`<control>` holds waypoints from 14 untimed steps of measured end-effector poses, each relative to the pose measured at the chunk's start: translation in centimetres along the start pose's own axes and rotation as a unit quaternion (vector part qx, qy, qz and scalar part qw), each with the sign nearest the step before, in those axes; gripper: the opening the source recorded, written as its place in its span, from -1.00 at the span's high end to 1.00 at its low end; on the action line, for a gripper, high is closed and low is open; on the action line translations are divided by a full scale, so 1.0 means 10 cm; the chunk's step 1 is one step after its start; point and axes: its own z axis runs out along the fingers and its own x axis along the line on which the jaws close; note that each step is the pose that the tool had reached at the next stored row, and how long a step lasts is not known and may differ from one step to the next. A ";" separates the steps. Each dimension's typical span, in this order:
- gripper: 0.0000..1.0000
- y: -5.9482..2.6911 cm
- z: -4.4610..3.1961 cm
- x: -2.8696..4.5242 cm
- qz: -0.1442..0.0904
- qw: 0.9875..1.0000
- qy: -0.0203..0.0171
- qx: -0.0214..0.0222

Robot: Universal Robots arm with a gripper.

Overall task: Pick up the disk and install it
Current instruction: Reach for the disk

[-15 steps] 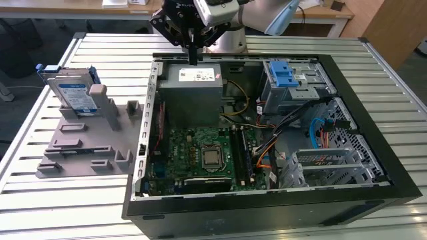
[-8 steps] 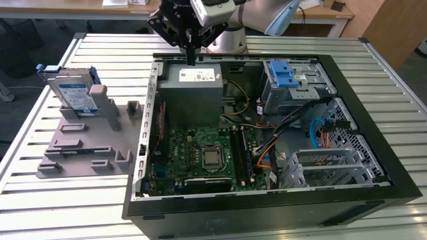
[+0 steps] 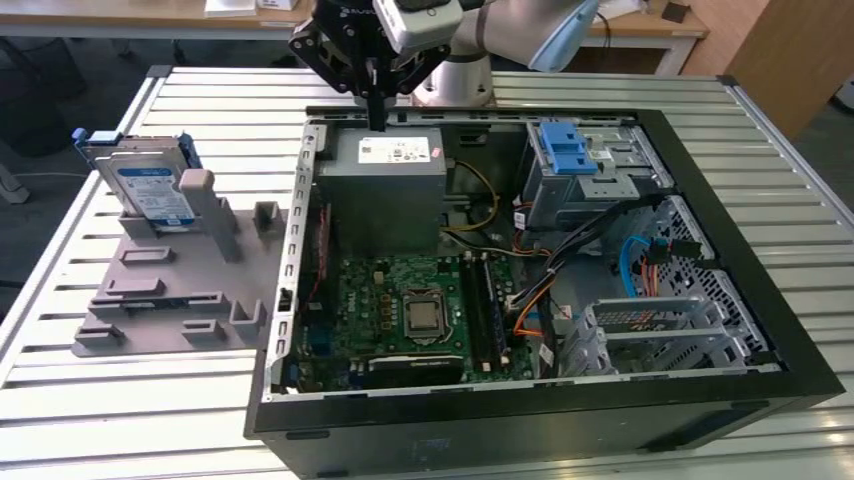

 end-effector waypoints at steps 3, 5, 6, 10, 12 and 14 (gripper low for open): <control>0.79 0.000 0.001 0.017 0.000 1.000 0.000 0.000; 0.79 0.000 0.002 0.028 0.000 1.000 0.000 0.000; 0.79 0.000 0.002 0.033 0.000 1.000 0.000 0.000; 0.79 0.001 0.003 0.053 0.000 1.000 0.000 0.000; 0.79 0.001 0.004 0.064 0.000 1.000 0.000 0.000; 0.79 0.001 0.004 0.075 0.000 1.000 0.000 0.000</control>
